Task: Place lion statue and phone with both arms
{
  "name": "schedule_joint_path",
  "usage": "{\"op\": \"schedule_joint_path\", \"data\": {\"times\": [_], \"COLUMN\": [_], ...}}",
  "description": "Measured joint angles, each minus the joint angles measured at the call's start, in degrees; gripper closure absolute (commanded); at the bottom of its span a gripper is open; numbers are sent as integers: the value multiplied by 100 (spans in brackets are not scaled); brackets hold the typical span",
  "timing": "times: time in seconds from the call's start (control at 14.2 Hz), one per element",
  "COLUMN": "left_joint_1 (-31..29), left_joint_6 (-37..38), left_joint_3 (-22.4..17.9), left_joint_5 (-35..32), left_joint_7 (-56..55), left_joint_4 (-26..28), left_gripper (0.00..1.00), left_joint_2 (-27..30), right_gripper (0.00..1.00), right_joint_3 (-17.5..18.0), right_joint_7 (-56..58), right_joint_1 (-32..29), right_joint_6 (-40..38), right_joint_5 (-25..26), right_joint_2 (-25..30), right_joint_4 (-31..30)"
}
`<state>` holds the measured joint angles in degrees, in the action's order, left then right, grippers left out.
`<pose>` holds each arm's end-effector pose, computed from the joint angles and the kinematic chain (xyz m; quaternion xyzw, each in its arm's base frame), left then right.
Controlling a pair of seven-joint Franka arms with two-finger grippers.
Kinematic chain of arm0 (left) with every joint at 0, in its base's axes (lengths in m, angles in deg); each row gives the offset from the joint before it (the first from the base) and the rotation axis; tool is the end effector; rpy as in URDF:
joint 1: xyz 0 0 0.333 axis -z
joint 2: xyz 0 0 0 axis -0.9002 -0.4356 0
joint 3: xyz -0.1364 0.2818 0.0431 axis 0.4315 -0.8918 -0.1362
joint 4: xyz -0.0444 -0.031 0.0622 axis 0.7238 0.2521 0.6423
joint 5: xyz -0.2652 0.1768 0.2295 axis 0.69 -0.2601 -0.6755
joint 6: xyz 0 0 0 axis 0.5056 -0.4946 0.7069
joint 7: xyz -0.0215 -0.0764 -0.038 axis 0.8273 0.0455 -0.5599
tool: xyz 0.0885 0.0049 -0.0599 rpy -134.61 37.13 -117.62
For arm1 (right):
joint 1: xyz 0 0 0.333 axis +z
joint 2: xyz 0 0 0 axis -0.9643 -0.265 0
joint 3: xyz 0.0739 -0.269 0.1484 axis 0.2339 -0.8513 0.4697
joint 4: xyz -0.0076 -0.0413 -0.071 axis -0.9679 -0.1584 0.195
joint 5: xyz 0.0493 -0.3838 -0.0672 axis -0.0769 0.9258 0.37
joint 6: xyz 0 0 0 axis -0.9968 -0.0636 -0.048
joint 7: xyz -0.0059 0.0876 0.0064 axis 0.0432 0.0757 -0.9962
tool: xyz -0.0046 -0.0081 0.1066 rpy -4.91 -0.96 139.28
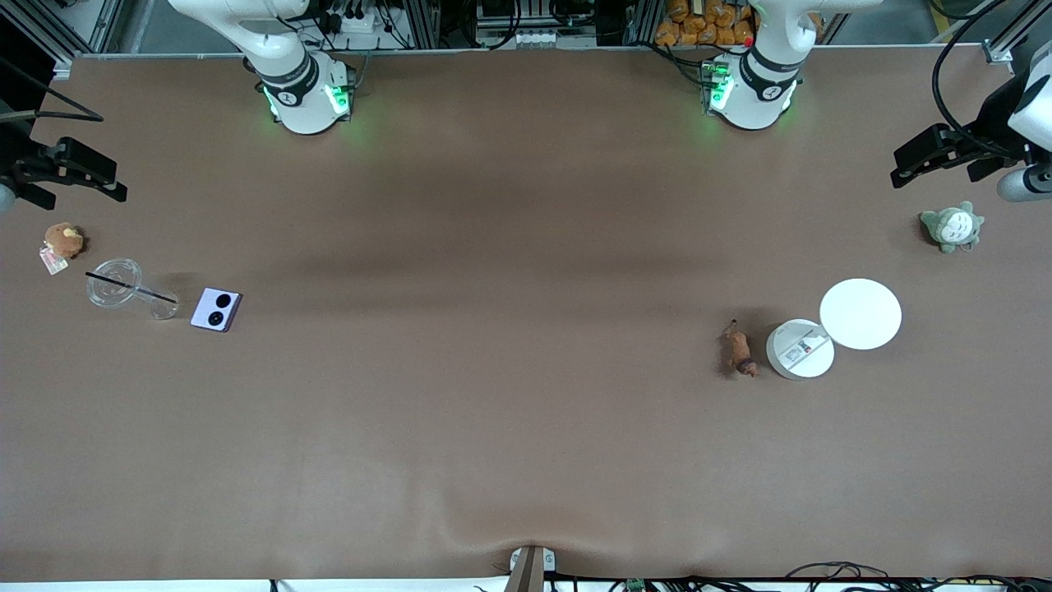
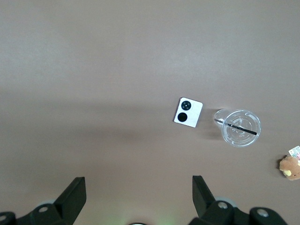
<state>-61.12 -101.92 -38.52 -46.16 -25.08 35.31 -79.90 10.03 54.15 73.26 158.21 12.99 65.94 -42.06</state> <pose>0.5246 -0.0454 0.6587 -0.9987 -0.0422 0.0265 0.0059 0.5238 -0.0344 0.6323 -0.9986 -0.0406 0.0248 0.0227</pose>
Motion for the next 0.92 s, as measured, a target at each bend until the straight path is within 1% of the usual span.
{"op": "schedule_joint_path", "data": {"times": [0.21, 0.92], "left_joint_1": [0, 11], "left_joint_6": [2, 29], "left_joint_3": [0, 12], "left_joint_5": [-1, -2], "left_joint_7": [0, 59], "left_joint_4": [-12, -78], "left_gripper": [0, 0], "left_joint_2": [0, 0], "right_gripper": [0, 0], "right_joint_3": [12, -5], "right_joint_7": [-1, -188], "right_joint_1": [-2, -84], "right_joint_6": [0, -52], "right_joint_5": [141, 185], "right_joint_2": [0, 0], "right_joint_4": [0, 0]}}
